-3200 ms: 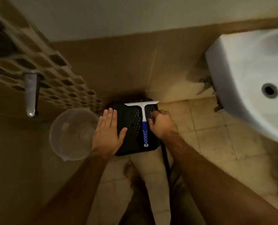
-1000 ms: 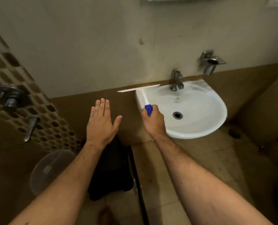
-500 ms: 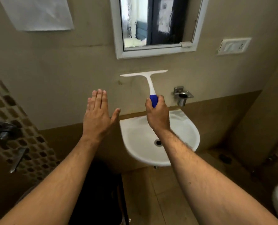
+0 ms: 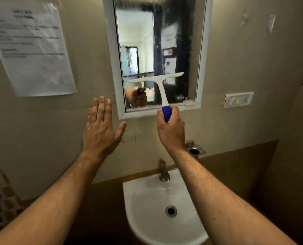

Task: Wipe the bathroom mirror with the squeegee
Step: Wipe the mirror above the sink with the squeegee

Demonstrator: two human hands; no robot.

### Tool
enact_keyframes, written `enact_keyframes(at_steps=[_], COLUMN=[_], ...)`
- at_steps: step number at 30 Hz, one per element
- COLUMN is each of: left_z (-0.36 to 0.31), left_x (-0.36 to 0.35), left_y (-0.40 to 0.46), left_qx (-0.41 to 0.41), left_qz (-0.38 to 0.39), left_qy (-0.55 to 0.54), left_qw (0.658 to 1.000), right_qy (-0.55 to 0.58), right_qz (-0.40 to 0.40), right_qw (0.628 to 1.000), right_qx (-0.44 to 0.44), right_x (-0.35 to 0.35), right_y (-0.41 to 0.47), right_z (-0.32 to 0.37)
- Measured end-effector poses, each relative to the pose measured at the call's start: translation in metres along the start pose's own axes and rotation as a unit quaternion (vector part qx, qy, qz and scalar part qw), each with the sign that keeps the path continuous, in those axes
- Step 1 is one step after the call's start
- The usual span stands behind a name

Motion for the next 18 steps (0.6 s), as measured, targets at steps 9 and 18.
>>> enact_keyframes(at_steps=[9,18], left_z=[-0.031,-0.051], left_x=[0.029,0.066], left_y=[0.088,0.150], left_qx=[-0.007,0.014], left_qz=[-0.060,-0.128], left_qy=[0.053,0.130], left_qw=[0.997,0.983], right_qy=[0.036,0.096], right_qz=[-0.003,-0.002], right_qw=[0.998,0.991], right_qx=[0.050,0.091], right_x=[-0.010,-0.016], right_y=[0.087,0.161], right_z=[0.020,0.055])
Point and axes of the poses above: each hand's wrist, its own y-axis towards the middle knuckle, its own x-axis out of the back of the hand, z = x × y, the point moved 8 cm from there along y, towards the middle knuckle, and after that the axes turned 2 degrees about z, right-handed, at the moved point
